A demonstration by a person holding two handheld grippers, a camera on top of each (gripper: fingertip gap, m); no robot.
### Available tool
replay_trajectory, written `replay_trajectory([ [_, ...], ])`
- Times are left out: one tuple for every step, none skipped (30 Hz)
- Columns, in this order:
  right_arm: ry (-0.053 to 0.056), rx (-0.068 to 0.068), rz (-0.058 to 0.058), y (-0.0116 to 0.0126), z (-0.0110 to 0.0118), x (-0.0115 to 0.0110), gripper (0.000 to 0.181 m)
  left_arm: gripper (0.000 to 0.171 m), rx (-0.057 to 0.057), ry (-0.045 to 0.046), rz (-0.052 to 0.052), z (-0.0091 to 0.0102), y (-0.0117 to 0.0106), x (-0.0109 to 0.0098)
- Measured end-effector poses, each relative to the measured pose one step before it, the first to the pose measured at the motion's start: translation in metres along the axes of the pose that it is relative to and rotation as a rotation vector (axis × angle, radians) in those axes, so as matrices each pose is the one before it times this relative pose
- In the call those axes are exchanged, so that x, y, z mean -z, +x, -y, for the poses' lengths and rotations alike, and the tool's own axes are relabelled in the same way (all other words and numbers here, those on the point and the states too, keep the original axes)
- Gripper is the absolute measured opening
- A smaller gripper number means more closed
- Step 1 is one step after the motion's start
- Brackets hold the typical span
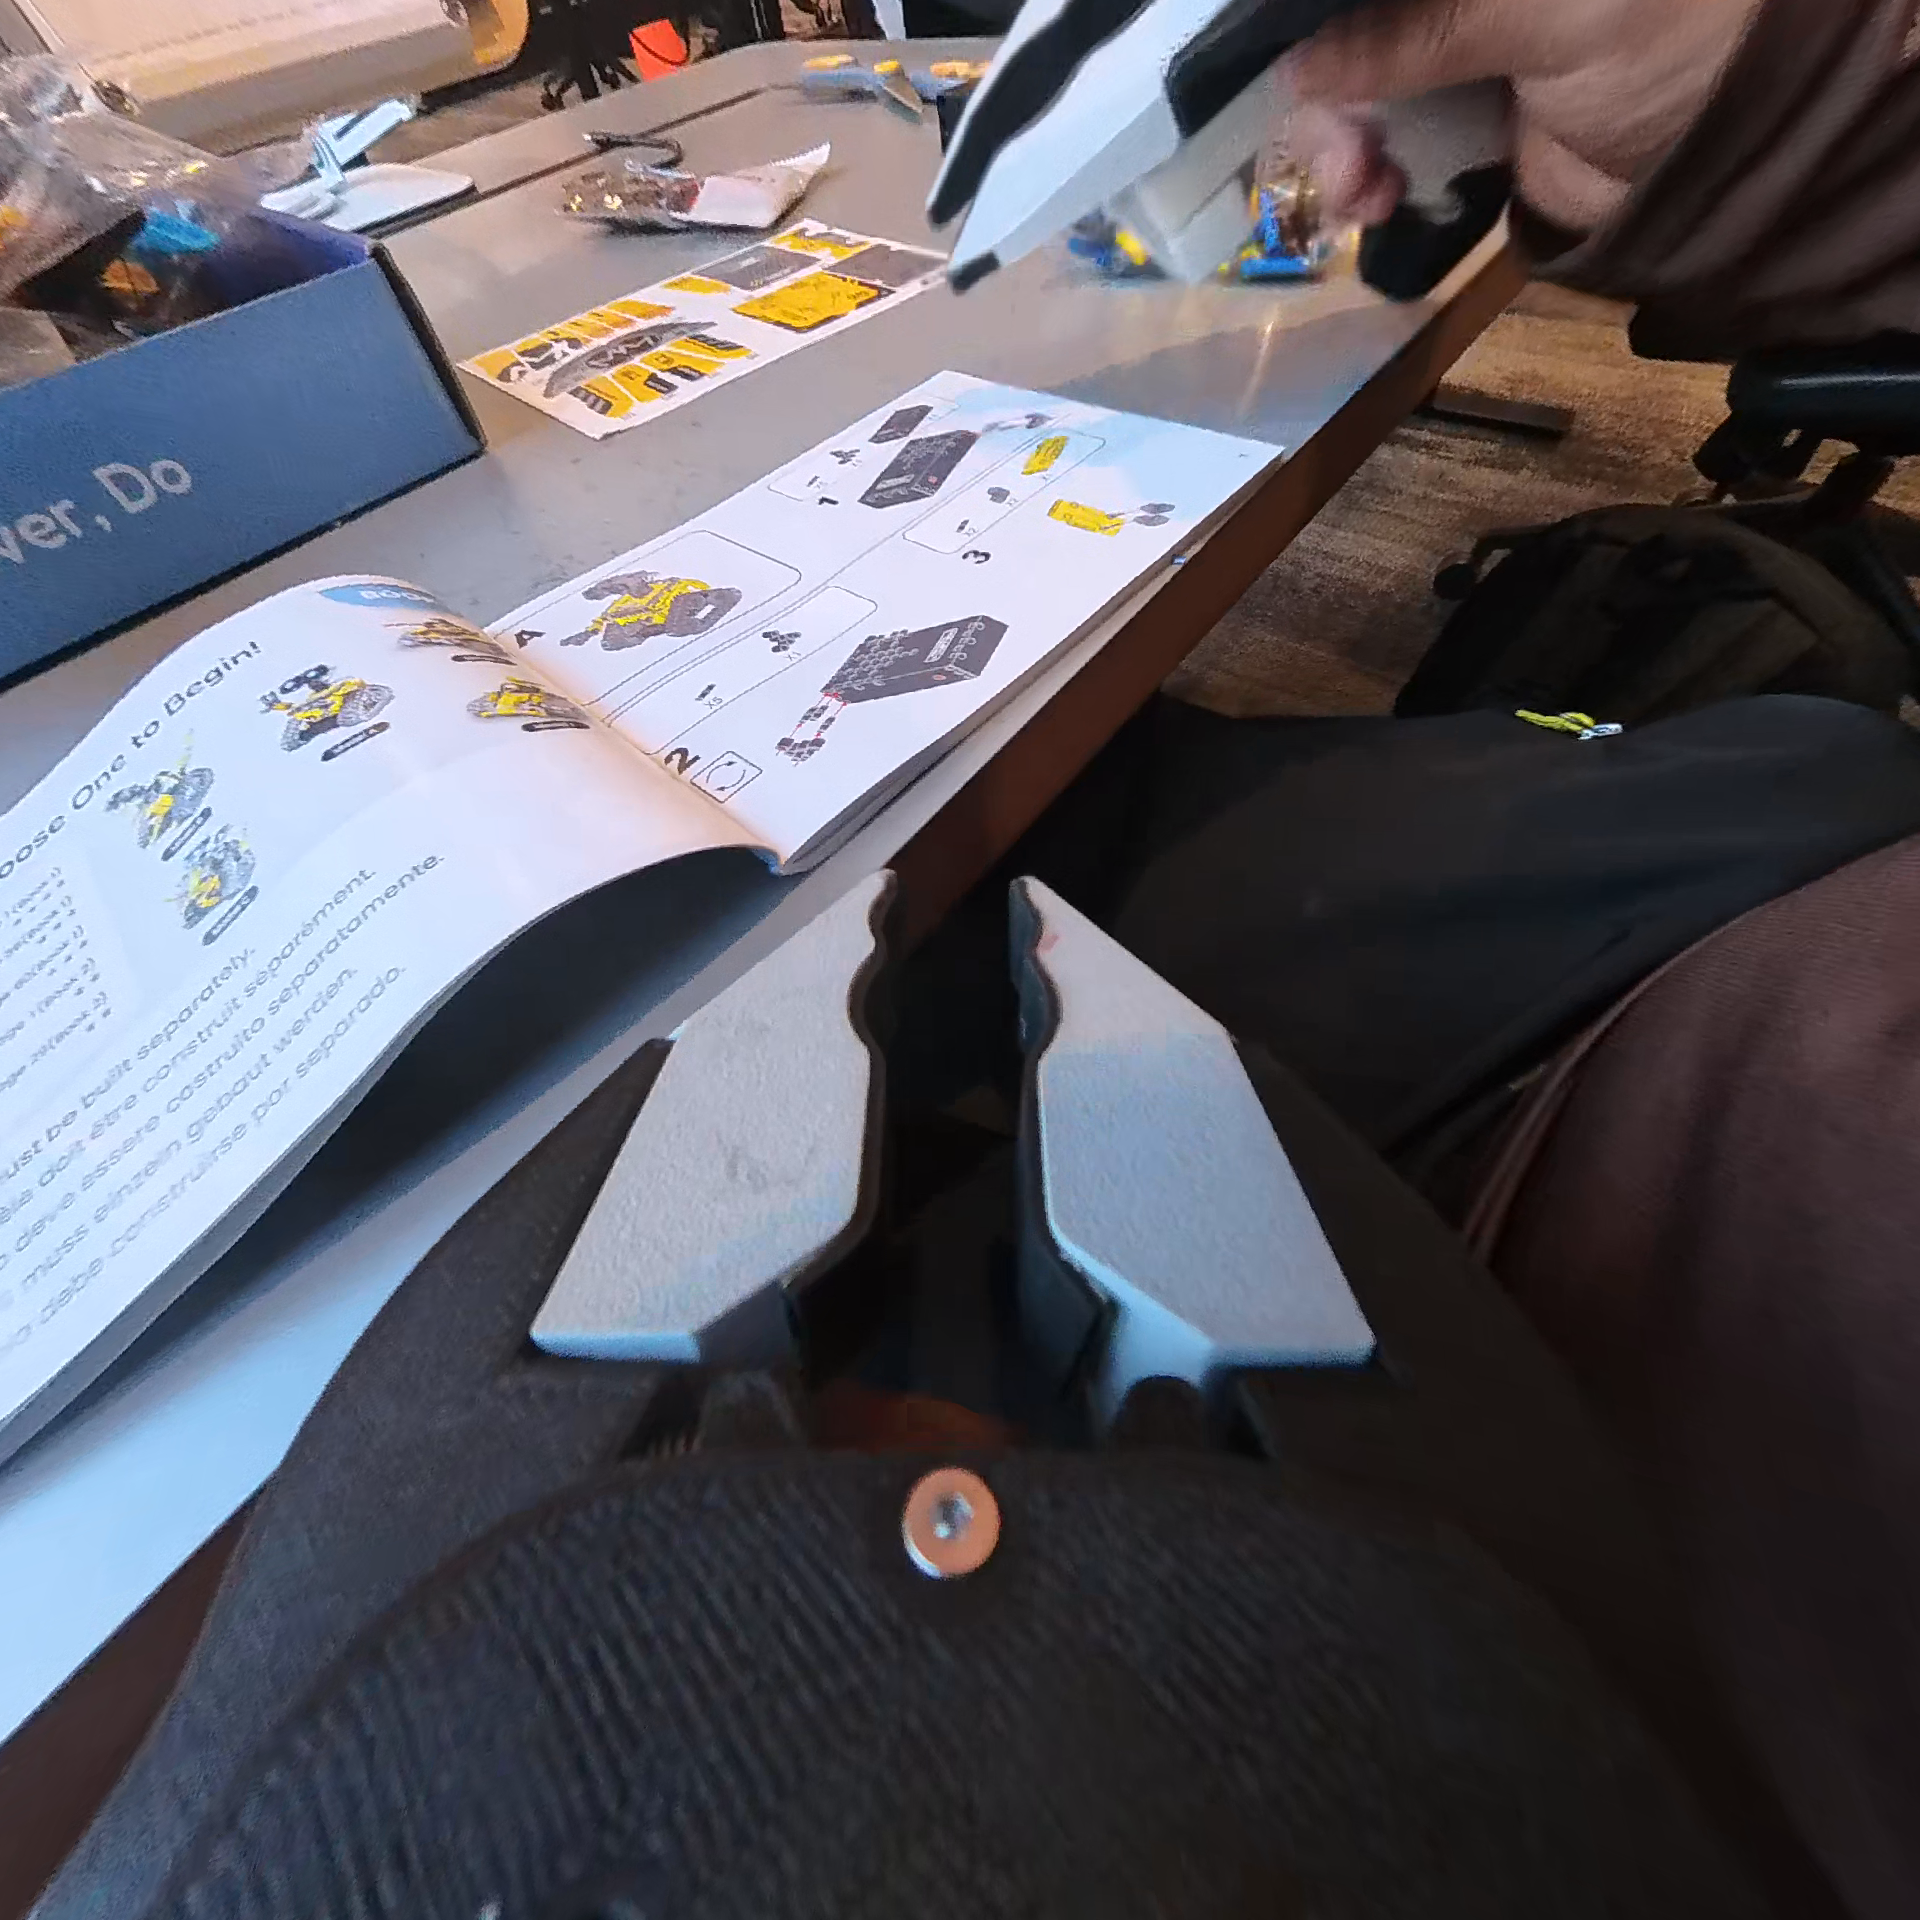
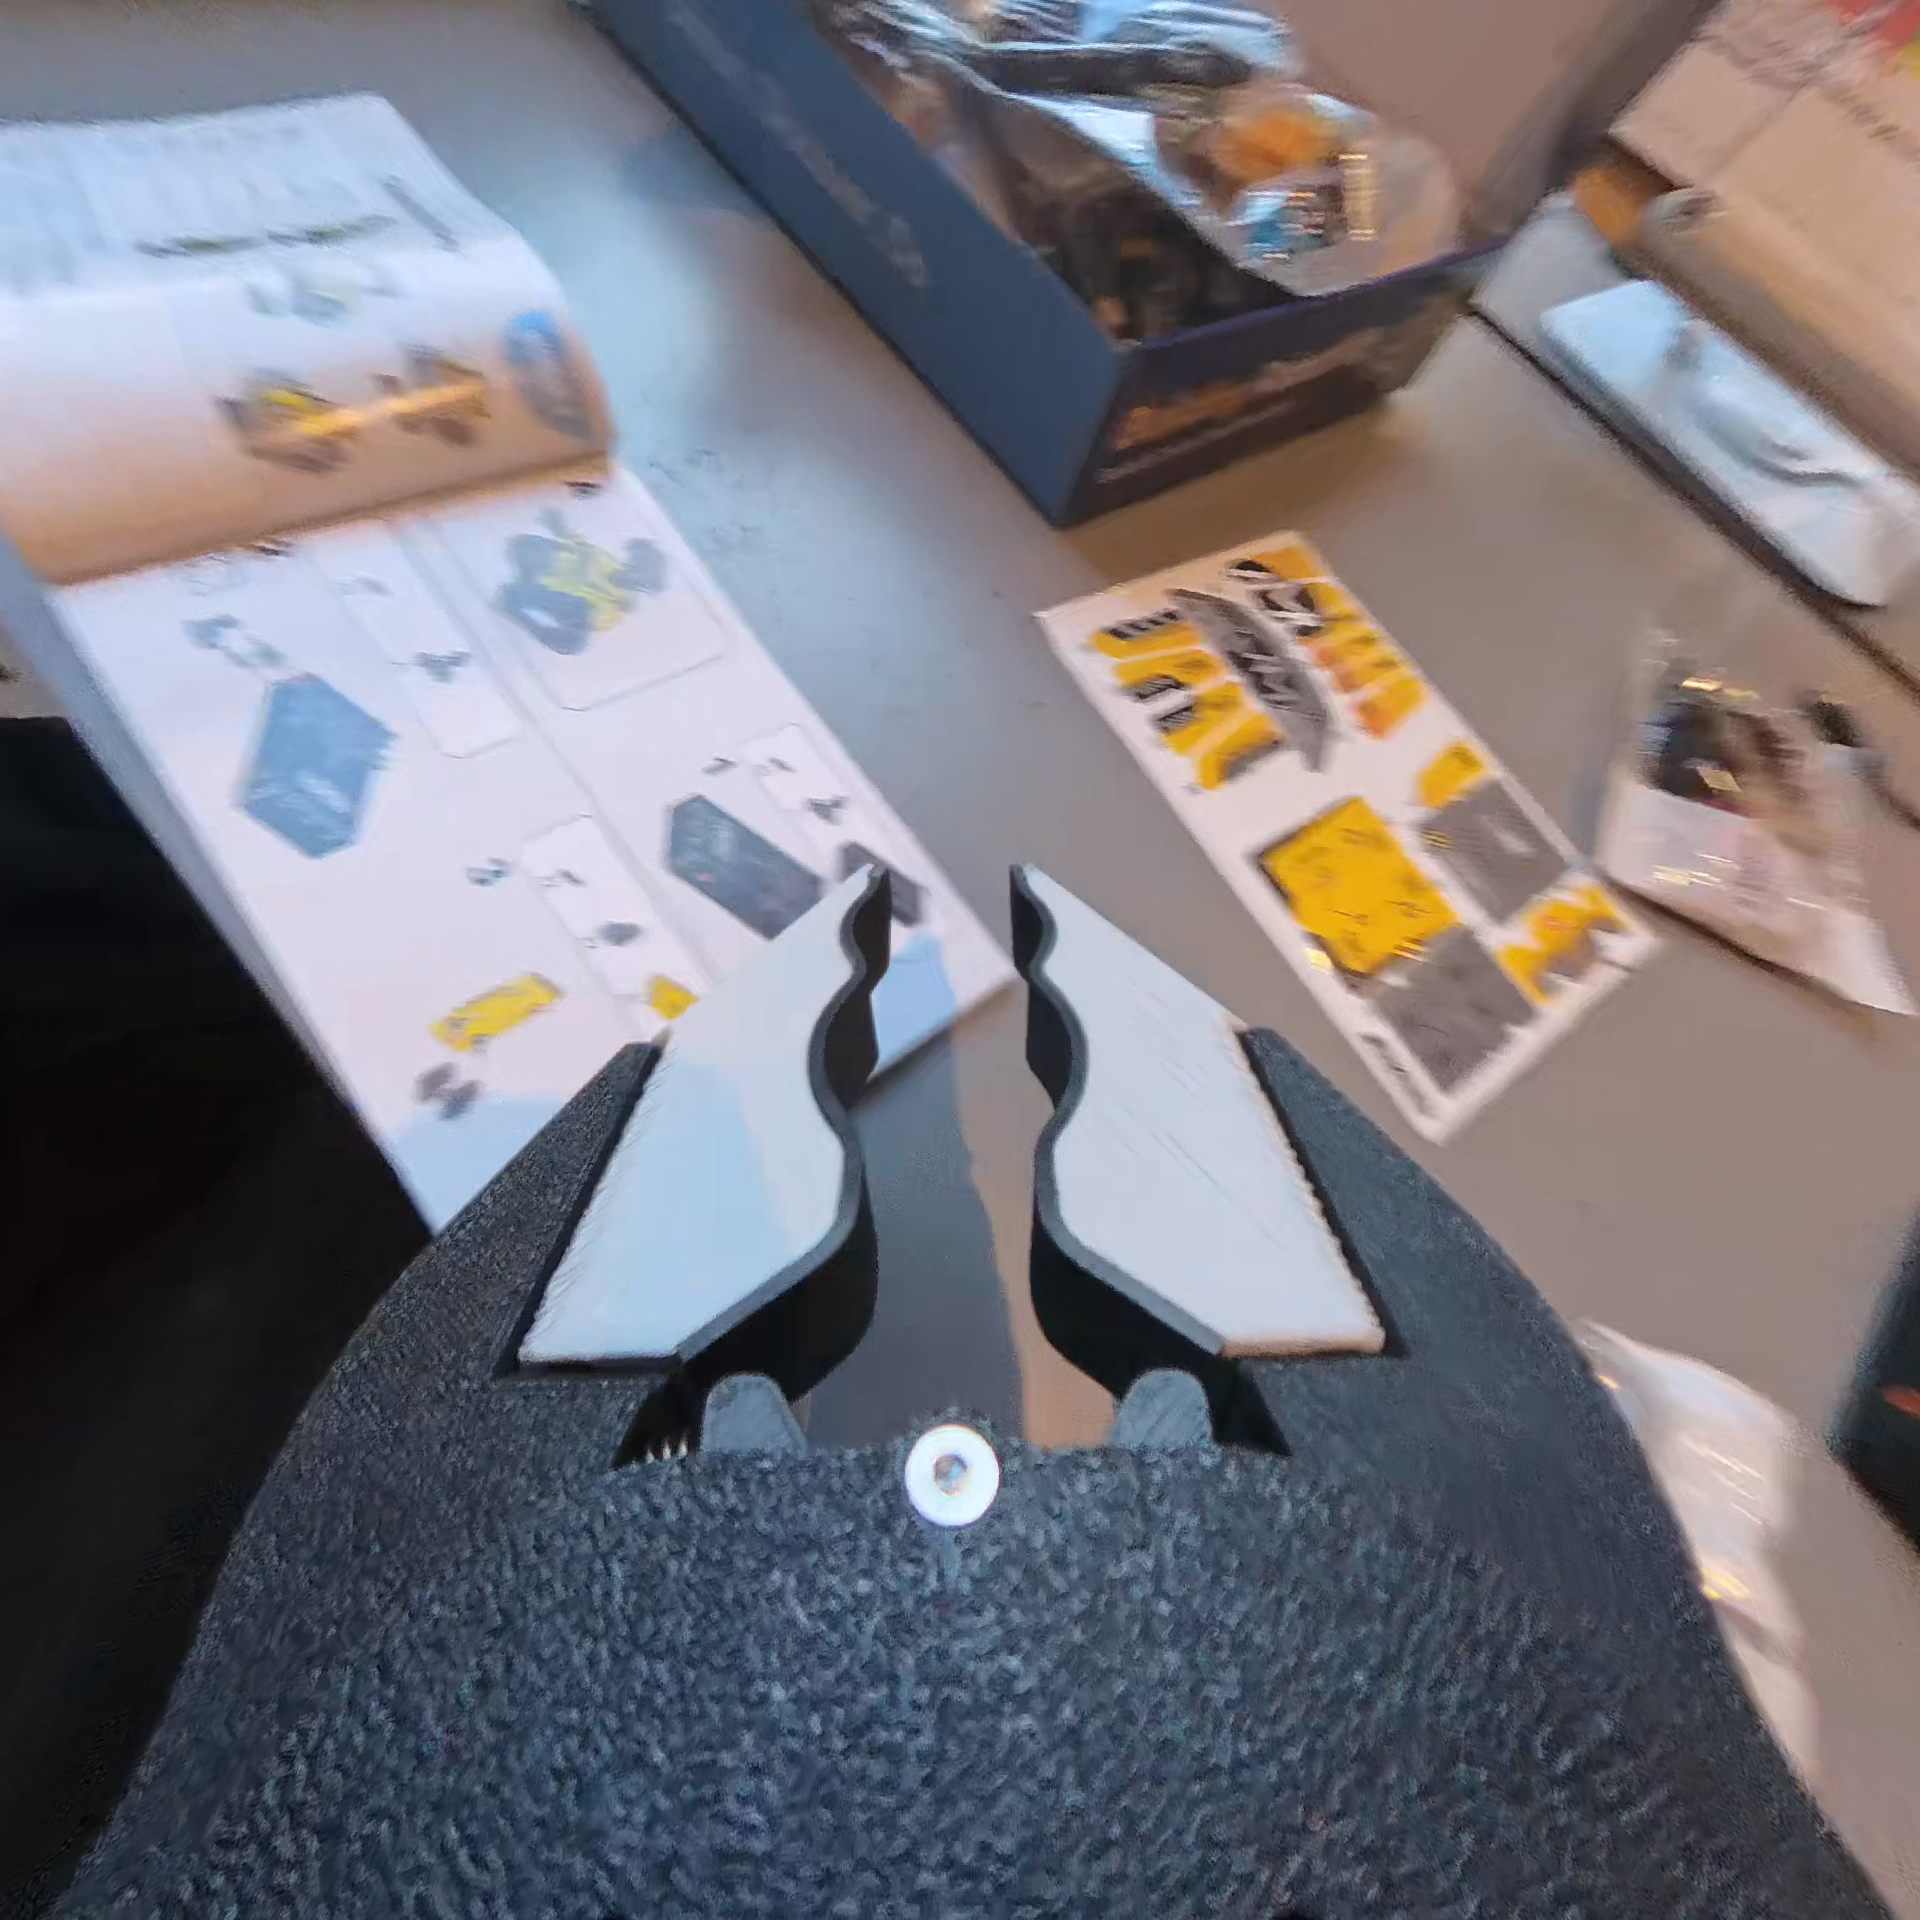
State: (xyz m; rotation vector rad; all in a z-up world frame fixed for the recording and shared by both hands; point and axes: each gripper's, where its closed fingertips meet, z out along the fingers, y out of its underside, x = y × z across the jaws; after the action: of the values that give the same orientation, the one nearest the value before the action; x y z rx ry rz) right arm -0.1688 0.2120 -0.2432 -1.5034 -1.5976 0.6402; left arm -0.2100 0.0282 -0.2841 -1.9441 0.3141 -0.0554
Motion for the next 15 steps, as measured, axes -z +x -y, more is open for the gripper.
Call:
replay_trajectory([
  [-0.0115, 0.0079, -0.0595, 0.01402, 0.0007, 0.00676, 0.022, 0.017, 0.0033, 0.00172, 0.0037, -0.00007, -0.00102, 0.00118],
  [0.0002, -0.0035, -0.0624, 0.01611, 0.00223, 0.00833, 0.022, 0.017, 0.0054, 0.00151, 0.0033, -0.00042, -0.00108, 0.00113],
  [0.0023, -0.0164, -0.0599, 0.01746, 0.00188, 0.00864, 0.022, 0.017, 0.0072, 0.00137, 0.0025, -0.00036, -0.0011, 0.0009],
  [-0.0025, -0.0307, -0.0497, 0.01697, 0.00024, 0.0078, 0.024, 0.017, 0.0094, 0.00037, 0.0021, -0.00043, -0.00111, 0.00049],
  [-0.0098, -0.04, -0.0321, 0.01463, -0.00223, 0.00591, 0.027, 0.017, 0.0108, -0.00018, 0.0012, -0.00014, -0.00111, 0.00017],
  [-0.018, -0.0427, -0.018, 0.01228, -0.00507, 0.00359, 0.032, 0.017, 0.0104, 0.0017, -0.001, 0.0003, -0.00068, -0.00005],
  [-0.0189, -0.0395, -0.0137, 0.01096, -0.0072, 0.00129, 0.033, 0.017, 0.0094, 0.00347, -0.0032, 0.00068, -0.00024, -0.00017],
  [-0.0176, -0.0339, -0.0109, 0.00936, -0.00879, -0.00109, 0.033, 0.017, 0.0098, 0.00278, -0.0053, 0.00063, 0.00012, -0.00045],
  [-0.0277, -0.0324, -0.0007, 0.00667, -0.01057, -0.00317, 0.035, 0.017, 0.0092, 0.00148, -0.0071, 0.00055, 0.00069, -0.00051],
  [-0.0369, -0.0323, 0.0139, 0.00317, -0.01068, -0.00445, 0.037, 0.017, 0.0067, -0.00059, -0.0074, 0.00004, 0.00075, -0.0006],
  [-0.0288, -0.0259, 0.0195, 0.00128, -0.00827, -0.00474, 0.037, 0.017, 0.0018, -0.0012, -0.004, 0.00012, 0.00051, -0.00064],
  [-0.0169, -0.0168, 0.0104, 0.00171, -0.00603, -0.00447, 0.037, 0.017, -0.0035, 0.0001, -0.0012, 0.0004, 0.00014, -0.00068],
  [-0.0141, -0.0102, 0.0034, 0.00195, -0.00468, -0.00374, 0.037, 0.017, -0.0041, 0.00057, -0.0009, 0.00047, 0.00007, -0.00072],
  [-0.0097, -0.0036, 0.0039, 0.00098, -0.00297, -0.0032, 0.036, 0.017, -0.0019, -0.0003, -0.0034, 0.00022, 0.00043, -0.00089],
  [-0.0038, 0.002, 0.0026, 0.00016, -0.00173, -0.0028, 0.036, 0.017, 0.0, -0.00112, -0.0047, 0.00006, 0.0005, -0.00101],
])
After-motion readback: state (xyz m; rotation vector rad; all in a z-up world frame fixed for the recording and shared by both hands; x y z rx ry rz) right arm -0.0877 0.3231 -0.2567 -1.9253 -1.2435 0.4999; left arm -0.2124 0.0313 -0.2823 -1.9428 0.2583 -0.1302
